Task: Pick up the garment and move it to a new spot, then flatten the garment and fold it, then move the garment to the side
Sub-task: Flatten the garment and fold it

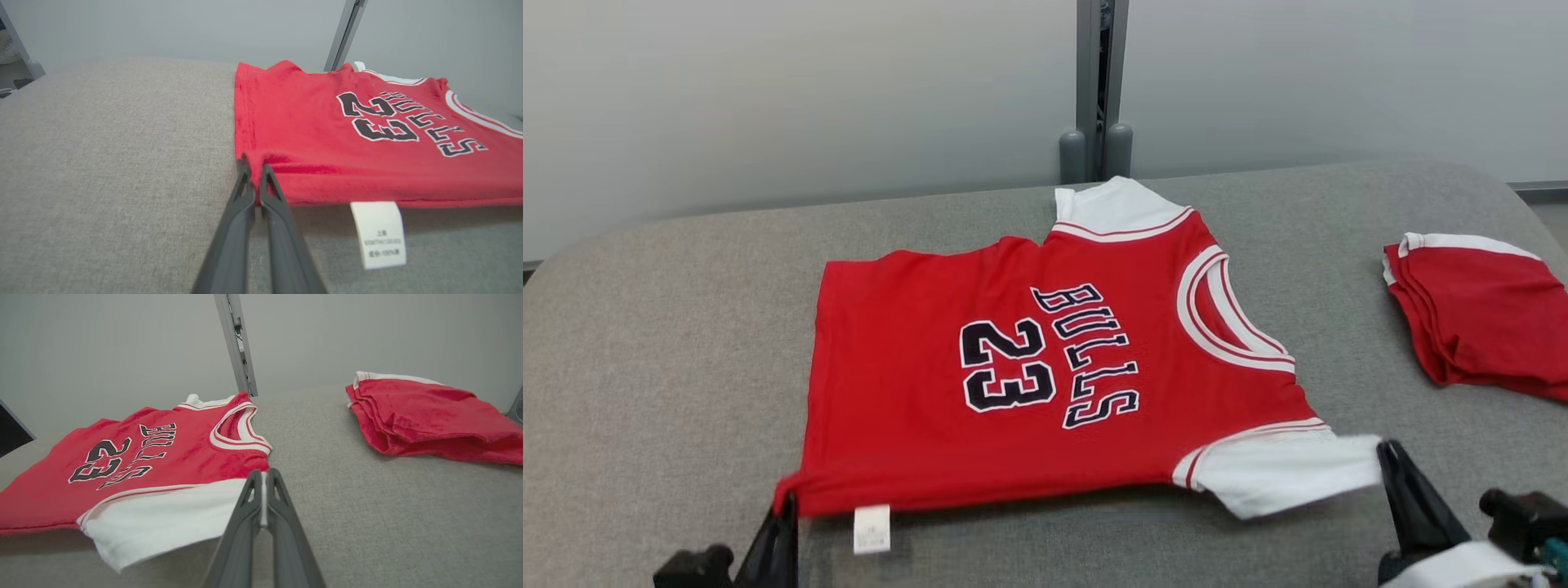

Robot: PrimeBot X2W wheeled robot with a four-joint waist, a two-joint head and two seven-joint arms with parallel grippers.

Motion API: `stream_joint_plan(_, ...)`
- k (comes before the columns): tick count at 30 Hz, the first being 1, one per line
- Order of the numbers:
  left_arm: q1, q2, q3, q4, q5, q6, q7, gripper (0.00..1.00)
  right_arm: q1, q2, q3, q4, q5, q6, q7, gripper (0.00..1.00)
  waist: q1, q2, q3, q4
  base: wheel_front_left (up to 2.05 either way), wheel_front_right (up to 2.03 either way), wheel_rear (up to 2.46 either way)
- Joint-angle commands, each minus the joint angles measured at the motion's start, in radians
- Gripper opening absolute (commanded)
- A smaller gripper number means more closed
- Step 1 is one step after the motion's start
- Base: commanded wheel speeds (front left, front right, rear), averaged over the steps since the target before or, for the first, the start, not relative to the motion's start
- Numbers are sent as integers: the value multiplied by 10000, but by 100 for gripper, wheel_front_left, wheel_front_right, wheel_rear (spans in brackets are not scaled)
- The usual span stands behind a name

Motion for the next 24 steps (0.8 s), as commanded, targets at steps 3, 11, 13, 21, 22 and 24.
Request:
stream_joint_plan(3, -904, 46, -138, -326, 94, 9, 3, 0, -800, 13, -148, -28, 41, -7, 4, 0, 0, -1, 473, 172, 0, 0, 0)
stream_joint_plan(11, -3478, 50, -601, 1133, 410, -71, 3, 0, -3479, -80, 44, 1376, -468, -6, 4, 0, 0, -1, 1713, 503, 0, 0, 0)
stream_joint_plan(13, -4087, 46, -592, 1506, 466, -61, 3, 0, -4154, -100, 61, 1758, -613, -6, 4, 0, 0, -1, 2030, 564, 0, 0, 0)
stream_joint_plan(21, -5816, 143, -670, 2701, 843, -93, 3, 0, -6377, -186, 117, 3371, -1303, -6, 4, 0, 0, -1, 3030, 769, 0, 0, 0)
stream_joint_plan(22, -5958, 141, -653, 2779, 855, -89, 3, 0, -6579, -180, 93, 3496, -1412, -6, 4, 0, 0, -1, 3111, 787, 0, 0, 0)
stream_joint_plan(24, -6202, 136, -639, 2920, 888, -107, 3, 0, -6903, -123, 9, 3776, -1545, -6, 4, 0, 0, -1, 3262, 823, 0, 0, 0)
